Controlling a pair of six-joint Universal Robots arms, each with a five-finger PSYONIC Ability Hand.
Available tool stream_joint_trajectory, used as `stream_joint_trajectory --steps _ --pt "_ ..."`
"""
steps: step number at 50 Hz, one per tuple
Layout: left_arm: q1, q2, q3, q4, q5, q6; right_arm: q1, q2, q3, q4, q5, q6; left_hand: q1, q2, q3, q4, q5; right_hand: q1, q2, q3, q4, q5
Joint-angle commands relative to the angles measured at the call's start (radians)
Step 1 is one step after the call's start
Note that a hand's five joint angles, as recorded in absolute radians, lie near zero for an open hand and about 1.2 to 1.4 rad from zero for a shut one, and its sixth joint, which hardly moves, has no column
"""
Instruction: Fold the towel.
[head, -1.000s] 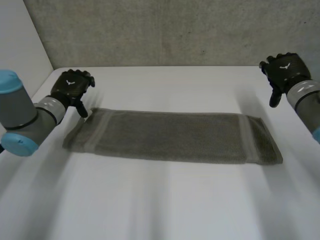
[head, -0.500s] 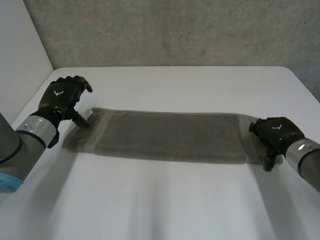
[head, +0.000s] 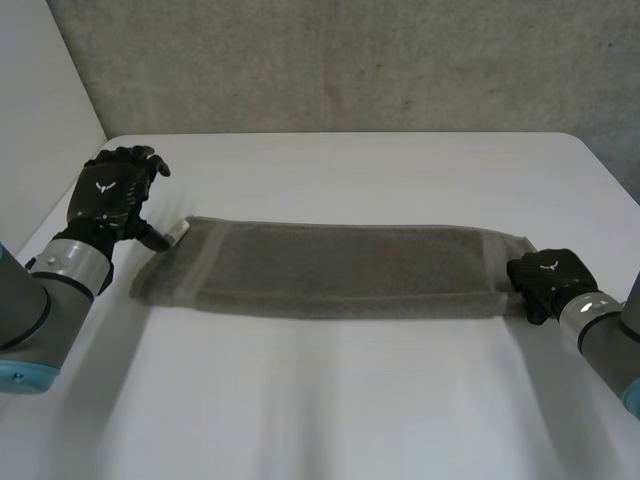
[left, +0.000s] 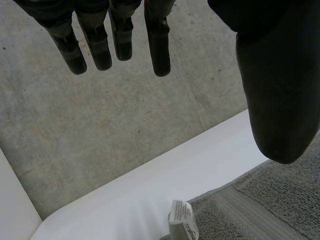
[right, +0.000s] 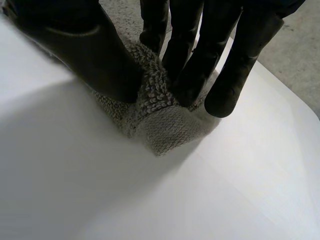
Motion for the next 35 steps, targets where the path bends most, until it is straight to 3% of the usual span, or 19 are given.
stream_joint_trajectory --steps 1,10,12,18,21,23,24,26,29,31,32,34,35 --pt "-0.004 0.000 -0.002 -0.001 0.001 0.000 -0.057 -0.020 -0.024 0.014 -0.009 -0.016 -0.038 -0.036 -0.039 -0.044 -0.018 0.095 0.089 0.085 0.062 0.074" --pt "-0.002 0.000 -0.002 0.007 0.000 0.000 -0.263 -0.046 -0.093 0.076 -0.007 -0.176 -0.041 -0.039 -0.042 -0.047 -0.021 0.095 0.089 0.085 0.062 0.074" --pt "0.001 0.000 0.000 0.007 0.000 0.000 -0.335 -0.037 -0.161 0.109 0.008 -0.287 -0.044 -0.042 -0.045 -0.050 -0.024 0.095 0.089 0.085 0.062 0.074" --pt "0.004 0.000 0.000 0.007 0.000 0.000 -0.324 -0.027 -0.269 0.162 0.027 -0.360 -0.044 -0.042 -0.045 -0.050 -0.024 0.095 0.089 0.085 0.062 0.074" --pt "0.004 0.000 0.000 0.007 0.000 0.001 -0.269 -0.038 -0.340 0.200 0.059 -0.338 -0.044 -0.042 -0.045 -0.050 -0.024 0.095 0.089 0.085 0.062 0.074" --pt "0.004 0.000 0.000 0.007 0.000 0.000 -0.135 -0.058 -0.405 0.229 0.100 -0.303 -0.044 -0.042 -0.045 -0.050 -0.024 0.095 0.089 0.085 0.062 0.074" --pt "0.004 0.000 0.000 0.007 0.000 0.000 -0.134 -0.058 -0.406 0.229 0.100 -0.303 -0.044 -0.042 -0.045 -0.050 -0.024 0.095 0.089 0.085 0.062 0.074" --pt "0.004 0.000 0.000 0.007 0.000 0.000 0.057 -0.053 -0.473 0.237 0.143 -0.272 -0.047 -0.044 -0.048 -0.053 -0.027 0.095 0.089 0.085 0.062 0.074" --pt "0.004 0.000 0.000 0.007 0.000 0.001 0.153 -0.046 -0.504 0.237 0.168 -0.265 -0.047 -0.044 -0.048 -0.053 -0.027 0.095 0.089 0.085 0.062 0.074" --pt "0.004 -0.001 0.000 0.007 0.000 0.000 0.339 -0.008 -0.539 0.237 0.215 -0.260 -0.047 -0.044 -0.048 -0.053 -0.027 0.095 0.089 0.085 0.062 0.074" --pt "0.004 -0.002 0.000 0.007 0.000 0.000 0.340 -0.007 -0.539 0.237 0.215 -0.260 -0.047 -0.044 -0.048 -0.053 -0.027 0.095 0.089 0.085 0.062 0.074" --pt "0.004 -0.002 0.000 0.007 0.000 0.001 0.532 0.052 -0.563 0.229 0.251 -0.258 -0.047 -0.044 -0.048 -0.053 -0.027 0.095 0.089 0.085 0.062 0.074" --pt "0.004 -0.002 -0.002 0.007 0.000 0.001 0.533 0.052 -0.564 0.229 0.251 -0.258 -0.047 -0.044 -0.048 -0.053 -0.027 0.095 0.089 0.085 0.062 0.074"
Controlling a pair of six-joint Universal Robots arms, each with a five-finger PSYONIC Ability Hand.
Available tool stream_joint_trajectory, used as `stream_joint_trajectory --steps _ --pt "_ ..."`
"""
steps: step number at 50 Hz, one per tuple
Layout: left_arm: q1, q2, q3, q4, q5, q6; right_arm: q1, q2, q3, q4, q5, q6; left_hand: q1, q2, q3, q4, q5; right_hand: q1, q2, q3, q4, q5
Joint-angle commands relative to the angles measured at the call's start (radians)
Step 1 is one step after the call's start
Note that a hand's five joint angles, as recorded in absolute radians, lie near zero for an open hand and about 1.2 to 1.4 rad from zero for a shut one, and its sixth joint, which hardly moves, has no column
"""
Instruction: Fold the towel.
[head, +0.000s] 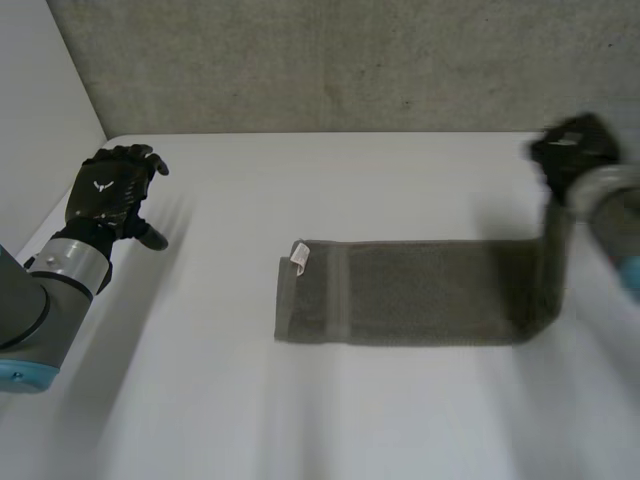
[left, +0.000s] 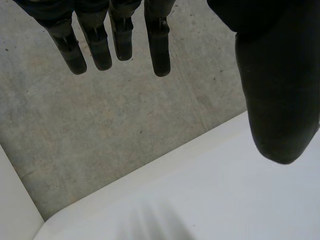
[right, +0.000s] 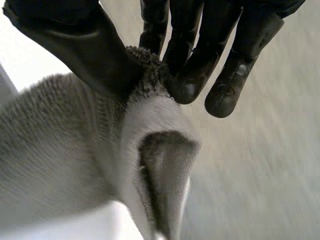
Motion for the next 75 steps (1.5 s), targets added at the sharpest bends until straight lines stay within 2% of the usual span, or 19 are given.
stream_joint_trajectory --steps 1,7,11,12,13,14,15,21,32,40,42,43,45,50,59,61,70,74,75 --pt "0.000 -0.001 -0.002 0.000 0.000 0.001 0.451 0.124 -0.070 -0.013 0.089 0.012 -0.047 -0.044 -0.048 -0.053 -0.027 0.090 0.080 0.059 0.062 0.074" --pt "-0.002 -0.001 -0.002 0.000 0.002 0.001 0.661 0.291 -0.129 -0.045 0.121 0.006 -0.047 -0.044 -0.048 -0.053 -0.027 0.090 0.080 0.059 0.062 0.074" --pt "-0.005 -0.001 -0.002 0.000 0.002 0.001 0.692 0.374 -0.175 -0.036 0.142 -0.002 -0.047 -0.044 -0.048 -0.053 -0.027 0.082 0.073 0.051 0.055 0.066" --pt "-0.005 -0.001 -0.002 0.000 0.002 0.001 0.692 0.399 -0.185 -0.030 0.156 -0.006 -0.047 -0.044 -0.048 -0.053 -0.027 -0.284 -0.294 -0.315 -0.312 -0.300" --pt "-0.005 -0.001 -0.002 0.000 0.002 0.001 0.692 0.399 -0.185 -0.030 0.156 -0.006 -0.047 -0.044 -0.048 -0.053 -0.027 -0.288 -0.297 -0.319 -0.315 -0.304" --pt "-0.006 -0.001 -0.002 0.000 0.002 0.001 0.692 0.410 -0.189 -0.024 0.171 -0.012 -0.047 -0.044 -0.048 -0.053 -0.027 -0.799 -0.809 -0.830 -0.827 -0.815" --pt "-0.006 -0.001 -0.002 0.000 0.002 0.001 0.689 0.410 -0.191 -0.021 0.187 -0.015 -0.047 -0.044 -0.048 -0.053 -0.027 -1.132 -1.141 -1.163 -1.160 -1.148" --pt "-0.008 -0.004 -0.002 0.000 0.003 0.002 0.671 0.347 -0.189 -0.018 0.222 0.003 -0.047 -0.044 -0.048 -0.053 -0.027 -1.132 -1.141 -1.163 -1.160 -1.148" --pt "-0.022 -0.013 -0.008 0.000 0.006 0.007 0.461 0.065 -0.024 -0.018 0.198 0.155 -0.047 -0.044 -0.048 -0.053 -0.027 -1.132 -1.141 -1.163 -1.160 -1.148" --pt "-0.042 -0.015 -0.012 0.000 0.011 0.010 0.237 -0.013 0.269 -0.019 0.047 0.296 -0.047 -0.044 -0.048 -0.053 -0.027 -1.132 -1.141 -1.163 -1.160 -1.148" --pt "-0.042 -0.015 -0.014 0.000 0.011 0.010 0.153 -0.018 0.365 -0.031 -0.040 0.340 -0.047 -0.044 -0.048 -0.053 -0.027 -1.060 -1.070 -1.091 -1.088 -1.076" --pt "-0.042 -0.015 -0.014 0.000 0.011 0.010 0.152 -0.018 0.366 -0.032 -0.040 0.340 -0.047 -0.044 -0.048 -0.053 -0.027 -1.060 -1.069 -1.091 -1.088 -1.076" --pt "-0.043 -0.016 -0.014 0.000 0.011 0.010 0.073 -0.017 0.438 -0.044 -0.139 0.386 -0.047 -0.044 -0.048 -0.053 -0.027 -0.999 -1.008 -1.030 -1.026 -1.014" --pt "-0.057 -0.026 -0.015 0.003 0.011 0.012 0.002 -0.017 0.499 -0.111 -0.242 0.466 -0.047 -0.044 -0.048 -0.053 -0.027 -0.841 -0.850 -0.871 -0.868 -0.856" --pt "-0.066 -0.027 -0.029 0.043 0.009 0.013 -0.026 -0.015 0.508 -0.151 -0.260 0.489 -0.047 -0.044 -0.048 -0.053 -0.027 -0.261 -0.271 -0.292 -0.289 -0.277" --pt "-0.066 -0.026 -0.031 0.046 0.009 0.013 -0.024 -0.010 0.495 -0.145 -0.250 0.486 -0.047 -0.044 -0.048 -0.053 -0.027 0.068 0.059 0.037 0.040 0.052" --pt "-0.068 -0.013 -0.031 0.046 0.005 0.013 0.010 -0.072 0.406 -0.131 -0.241 0.452 -0.050 -0.047 -0.051 -0.056 -0.029 0.090 0.080 0.059 0.062 0.074" --pt "-0.074 -0.006 -0.022 0.044 0.000 0.006 0.201 -0.083 0.279 -0.075 -0.238 0.429 -0.050 -0.047 -0.051 -0.056 -0.029 0.090 0.080 0.059 0.062 0.074" --pt "-0.074 -0.006 -0.022 0.044 0.000 0.006 0.202 -0.082 0.278 -0.074 -0.238 0.429 -0.050 -0.047 -0.051 -0.056 -0.029 0.090 0.080 0.059 0.062 0.074"
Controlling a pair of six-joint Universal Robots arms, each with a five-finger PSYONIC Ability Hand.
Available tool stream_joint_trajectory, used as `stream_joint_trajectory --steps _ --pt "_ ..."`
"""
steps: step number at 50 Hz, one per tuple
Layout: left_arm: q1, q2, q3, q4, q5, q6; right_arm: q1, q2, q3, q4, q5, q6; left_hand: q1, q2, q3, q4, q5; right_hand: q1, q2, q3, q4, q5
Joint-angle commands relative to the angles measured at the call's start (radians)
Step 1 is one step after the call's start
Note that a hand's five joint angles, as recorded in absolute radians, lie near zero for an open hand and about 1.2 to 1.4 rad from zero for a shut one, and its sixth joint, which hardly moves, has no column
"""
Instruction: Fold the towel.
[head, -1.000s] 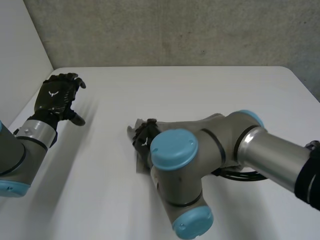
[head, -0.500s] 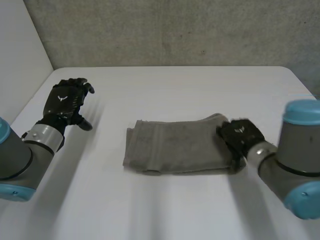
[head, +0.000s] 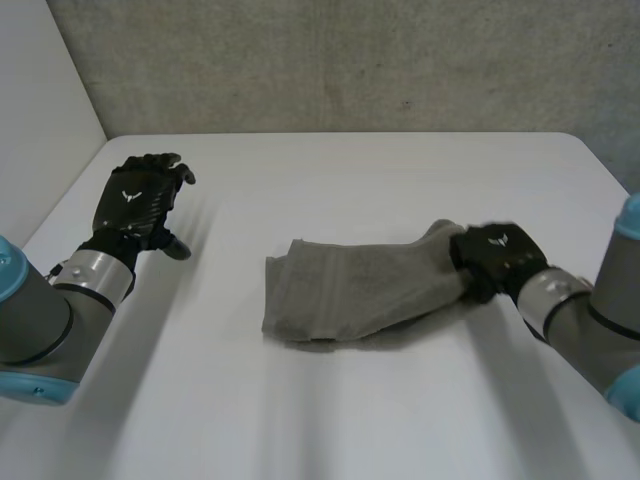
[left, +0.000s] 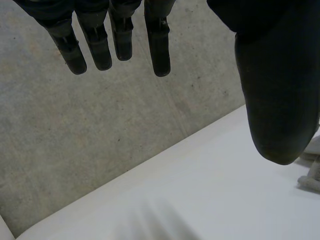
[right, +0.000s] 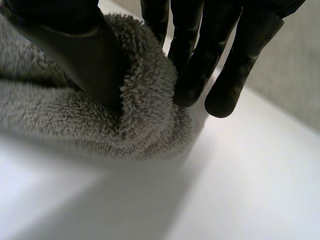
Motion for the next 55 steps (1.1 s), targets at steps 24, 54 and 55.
stream_joint_trajectory --steps 24,54,55 --pt "-0.091 0.112 0.110 -0.014 -0.010 -0.194 0.587 0.322 -0.598 0.279 0.309 -0.093 -0.038 -0.036 -0.039 -0.044 -0.018 -1.103 -1.035 -1.139 -1.159 -1.117" --pt "-0.327 -0.123 0.152 -0.334 -0.093 -0.332 0.273 0.253 -0.343 0.236 0.089 0.251 -0.003 0.000 -0.004 -0.009 0.018 -1.103 -1.035 -1.139 -1.159 -1.117" --pt "-0.328 -0.131 0.149 -0.336 -0.103 -0.332 0.273 0.253 -0.343 0.236 0.089 0.251 -0.003 0.000 -0.004 -0.009 0.018 -1.103 -1.035 -1.139 -1.159 -1.117"
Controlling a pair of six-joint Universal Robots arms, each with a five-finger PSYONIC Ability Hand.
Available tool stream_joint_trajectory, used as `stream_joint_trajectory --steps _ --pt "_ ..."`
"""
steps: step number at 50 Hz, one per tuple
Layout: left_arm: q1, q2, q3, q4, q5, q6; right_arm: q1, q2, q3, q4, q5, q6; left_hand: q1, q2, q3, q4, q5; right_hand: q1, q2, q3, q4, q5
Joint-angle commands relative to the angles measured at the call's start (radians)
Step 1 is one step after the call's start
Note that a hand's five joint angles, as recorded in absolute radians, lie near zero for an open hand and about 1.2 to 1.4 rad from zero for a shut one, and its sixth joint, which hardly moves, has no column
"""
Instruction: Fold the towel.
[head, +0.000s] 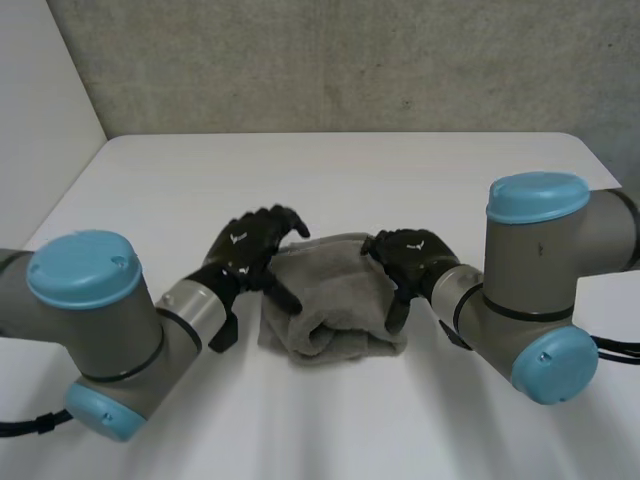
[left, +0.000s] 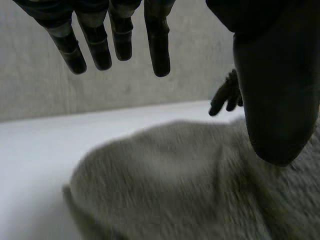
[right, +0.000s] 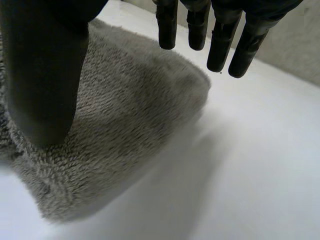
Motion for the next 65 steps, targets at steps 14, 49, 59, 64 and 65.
stream_joint_trajectory --steps 14,49,59,64,65 --pt "0.016 -0.083 -0.042 -0.007 -0.053 0.061 -0.021 0.083 -0.014 -0.011 -0.048 0.053 -0.006 -0.003 -0.007 -0.012 0.012 -0.064 -0.077 -0.071 -0.081 -0.069" --pt "0.134 0.224 0.411 -0.504 -0.112 0.041 -0.117 -0.401 -0.052 -0.002 0.204 0.070 -0.018 -0.015 -0.019 -0.023 0.001 -0.064 -0.077 -0.071 -0.081 -0.069" --pt "0.170 0.225 0.419 -0.523 -0.114 0.045 -0.181 -0.401 -0.094 0.049 0.245 0.078 -0.023 -0.021 -0.025 -0.029 -0.005 -0.064 -0.077 -0.071 -0.081 -0.069" --pt "0.179 0.224 0.426 -0.523 -0.114 0.045 -0.186 -0.403 -0.101 0.050 0.237 0.073 -0.023 -0.021 -0.025 -0.029 -0.005 -0.064 -0.077 -0.071 -0.081 -0.069" --pt "0.179 0.224 0.429 -0.524 -0.112 0.045 -0.186 -0.404 -0.103 0.052 0.236 0.072 -0.023 -0.021 -0.025 -0.029 -0.005 -0.064 -0.077 -0.071 -0.081 -0.069"
